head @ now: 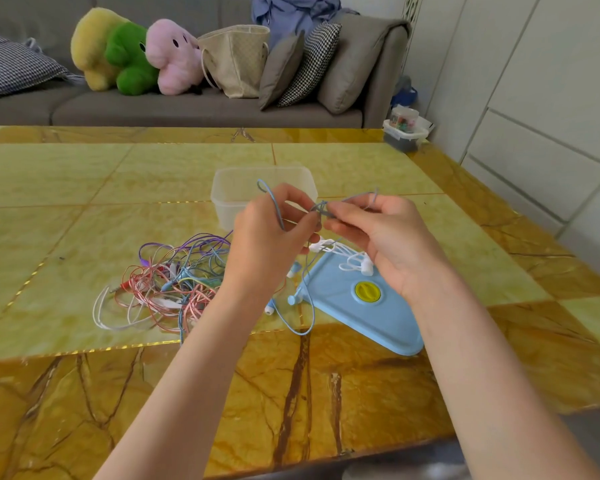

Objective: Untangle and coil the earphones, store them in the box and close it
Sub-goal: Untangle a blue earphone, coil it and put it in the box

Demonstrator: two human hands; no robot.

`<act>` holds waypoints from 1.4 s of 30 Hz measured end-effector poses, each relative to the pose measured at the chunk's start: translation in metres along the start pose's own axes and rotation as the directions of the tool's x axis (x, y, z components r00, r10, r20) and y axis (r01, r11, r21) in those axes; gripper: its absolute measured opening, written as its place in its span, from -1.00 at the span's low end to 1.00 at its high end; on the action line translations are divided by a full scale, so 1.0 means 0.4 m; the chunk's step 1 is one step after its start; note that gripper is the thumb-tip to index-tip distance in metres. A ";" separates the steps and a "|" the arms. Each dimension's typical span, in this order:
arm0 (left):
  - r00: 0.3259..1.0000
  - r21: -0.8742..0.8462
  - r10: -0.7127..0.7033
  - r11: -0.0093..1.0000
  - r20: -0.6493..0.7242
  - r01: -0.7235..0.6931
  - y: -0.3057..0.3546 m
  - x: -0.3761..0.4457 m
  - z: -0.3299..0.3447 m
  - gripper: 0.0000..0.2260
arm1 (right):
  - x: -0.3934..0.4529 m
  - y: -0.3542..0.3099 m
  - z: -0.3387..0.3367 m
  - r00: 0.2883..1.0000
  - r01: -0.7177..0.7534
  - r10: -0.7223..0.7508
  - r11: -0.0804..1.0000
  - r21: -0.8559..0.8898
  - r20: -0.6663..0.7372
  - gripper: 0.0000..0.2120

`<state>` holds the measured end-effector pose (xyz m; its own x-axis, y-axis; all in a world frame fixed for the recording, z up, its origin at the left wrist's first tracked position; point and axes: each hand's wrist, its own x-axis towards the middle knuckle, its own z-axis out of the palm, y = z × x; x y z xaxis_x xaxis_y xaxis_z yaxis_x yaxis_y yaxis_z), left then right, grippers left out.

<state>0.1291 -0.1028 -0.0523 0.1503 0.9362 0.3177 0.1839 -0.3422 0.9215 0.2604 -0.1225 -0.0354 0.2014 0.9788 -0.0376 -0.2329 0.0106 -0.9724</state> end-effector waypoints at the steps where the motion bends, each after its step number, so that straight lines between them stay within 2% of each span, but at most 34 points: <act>1: 1.000 -0.018 -0.006 1.000 -0.004 0.006 0.000 0.000 -0.001 -0.82 | 0.002 0.000 -0.002 1.000 -0.005 0.004 0.998 0.056 0.020 -0.90; 3: 0.999 -0.048 -0.023 0.999 -0.022 0.022 -0.002 0.002 -0.006 -0.83 | -0.001 -0.002 -0.003 0.996 -0.024 0.015 0.994 0.105 0.083 -0.89; 5: 0.999 -0.047 -0.027 0.999 -0.034 0.025 -0.004 0.005 -0.010 -0.83 | -0.006 -0.003 -0.001 0.993 -0.019 0.019 1.000 0.004 0.119 -0.90; 8: 0.999 -0.012 -0.028 1.000 -0.016 0.027 -0.004 0.004 -0.015 -0.83 | -0.010 0.001 0.002 0.997 0.025 -0.014 0.988 -0.154 0.073 -0.86; 13: 0.999 0.090 0.031 0.995 0.042 -0.035 -0.002 -0.001 -0.010 -0.86 | -0.001 0.006 0.002 0.998 0.063 -0.065 0.975 -0.211 -0.001 -0.78; 18: 0.968 -0.223 -0.026 0.971 0.249 0.084 0.021 -0.001 -0.025 -0.89 | 0.003 0.003 -0.010 0.976 -0.105 0.097 0.994 0.030 0.197 -0.90; 21: 0.953 -0.269 -0.075 0.950 0.295 0.159 0.022 0.001 -0.028 -0.81 | 0.004 0.005 -0.009 0.981 -0.093 0.090 0.996 0.012 0.172 -0.93; 23: 0.957 -0.246 -0.098 0.955 0.274 0.168 0.017 0.004 -0.025 -0.87 | 0.005 0.009 -0.002 0.989 -0.082 0.079 0.997 0.016 0.121 -0.91; 25: 0.965 -0.247 -0.131 0.951 0.225 0.187 0.011 0.007 -0.021 -0.91 | 0.008 0.008 0.002 0.997 -0.063 0.057 0.991 0.118 0.059 -0.90; 28: 0.972 -0.378 -0.218 0.895 0.089 0.235 0.002 0.015 -0.030 -0.90 | 0.017 -0.003 -0.011 0.997 0.011 0.009 0.963 0.269 -0.075 -0.87; 30: 0.961 -0.396 -0.278 0.882 0.003 0.256 -0.007 0.023 -0.050 -0.89 | 0.021 -0.011 -0.028 0.990 0.068 -0.030 0.957 0.281 -0.139 -0.87; 32: 0.951 -0.262 -0.308 0.919 -0.007 0.295 -0.017 0.030 -0.064 -0.89 | 0.021 -0.015 -0.040 0.989 0.086 -0.054 0.969 0.232 -0.140 -0.87; 35: 0.954 -0.058 -0.292 0.954 0.062 0.296 -0.022 0.029 -0.056 -0.91 | 0.014 -0.015 -0.035 0.995 0.102 -0.100 0.992 0.077 -0.032 -0.83; 37: 0.970 -0.052 -0.235 0.970 0.064 0.238 -0.013 0.025 -0.041 -0.93 | 0.008 -0.011 -0.025 0.993 0.109 -0.108 0.994 -0.022 0.047 -0.84; 39: 0.979 -0.136 -0.177 0.972 0.103 0.190 0.002 0.017 -0.028 -0.93 | 0.004 -0.008 -0.016 0.991 0.110 -0.101 0.990 -0.091 0.090 -0.89; 42: 0.987 -0.140 -0.077 0.985 0.143 0.097 0.013 0.009 -0.016 -0.90 | 0.002 -0.008 -0.008 0.989 0.104 -0.091 0.988 -0.111 0.119 -0.89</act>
<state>0.1246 -0.1007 -0.0448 0.2735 0.9386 0.2103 0.0602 -0.2349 0.9702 0.2642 -0.1223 -0.0331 0.1068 0.9912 0.0783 -0.1040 0.0895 -0.9905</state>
